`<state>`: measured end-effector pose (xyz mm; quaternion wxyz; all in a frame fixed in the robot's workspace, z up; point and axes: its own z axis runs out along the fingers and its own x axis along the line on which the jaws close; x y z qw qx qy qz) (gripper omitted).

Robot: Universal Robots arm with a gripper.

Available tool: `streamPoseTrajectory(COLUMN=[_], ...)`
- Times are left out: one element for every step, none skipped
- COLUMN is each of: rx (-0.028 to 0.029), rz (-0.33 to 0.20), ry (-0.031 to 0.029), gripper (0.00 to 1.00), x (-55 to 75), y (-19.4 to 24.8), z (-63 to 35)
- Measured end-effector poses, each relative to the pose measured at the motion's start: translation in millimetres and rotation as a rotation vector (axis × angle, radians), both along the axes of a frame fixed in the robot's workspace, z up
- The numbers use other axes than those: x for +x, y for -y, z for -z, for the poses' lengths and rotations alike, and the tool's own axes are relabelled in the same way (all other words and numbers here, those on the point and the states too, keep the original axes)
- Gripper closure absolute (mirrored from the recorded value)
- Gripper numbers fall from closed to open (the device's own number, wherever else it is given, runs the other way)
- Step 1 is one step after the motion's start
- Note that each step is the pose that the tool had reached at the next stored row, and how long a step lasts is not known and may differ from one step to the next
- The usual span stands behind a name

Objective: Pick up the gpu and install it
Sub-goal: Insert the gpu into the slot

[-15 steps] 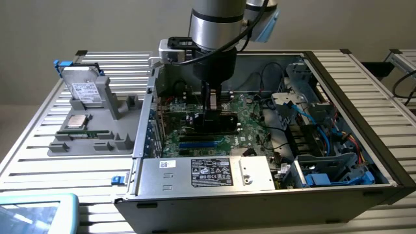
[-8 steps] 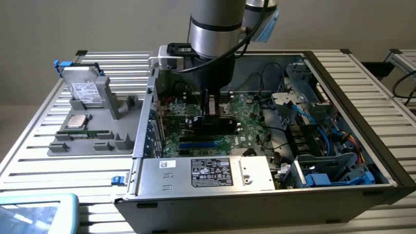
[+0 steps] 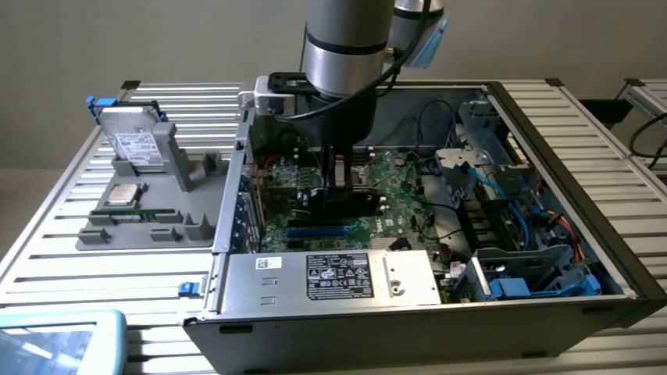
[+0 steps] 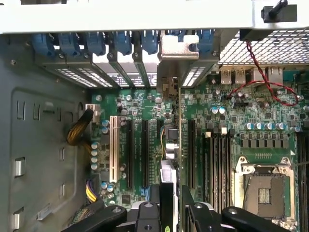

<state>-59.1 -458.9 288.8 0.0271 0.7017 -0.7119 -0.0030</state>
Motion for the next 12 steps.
streamPoseTrajectory(rx=[0.0002, 0.0002, 0.0002, 0.0, 0.0001, 0.0002, 0.0001, 0.0, 0.0002, 0.0002, 0.0004, 0.0003], rz=[0.0, 0.0, 0.0, 0.0, 0.0, 0.0, 0.0, 0.0, 0.0, 0.0, 0.0, 0.0], ry=[-0.0005, -0.0014, -0.0028, -0.0052, -0.0089, -0.0116, -0.012, -0.0121, -0.0122, -0.0122, -0.0121, -0.0121], gripper=[0.73, 0.73, 0.73, 0.73, 0.73, 0.73, 0.73, 0.73, 0.73, 0.73, 0.73, 0.73], x=[0.0, 0.0, 0.0, 0.0, 0.0, 0.0, -0.1, -0.1, -0.1, -0.1, -0.2, -0.5], y=[0.0, 0.0, 0.0, 0.0, 0.0, 0.0, 0.0, 0.0, 0.0, 0.0, 0.0, 0.0], z=[1.7, 2.6, 3.2, 3.3, 3.9, 5.5, 7.3, 9.1, 10.9, 12.7, 14.7, 16.4])
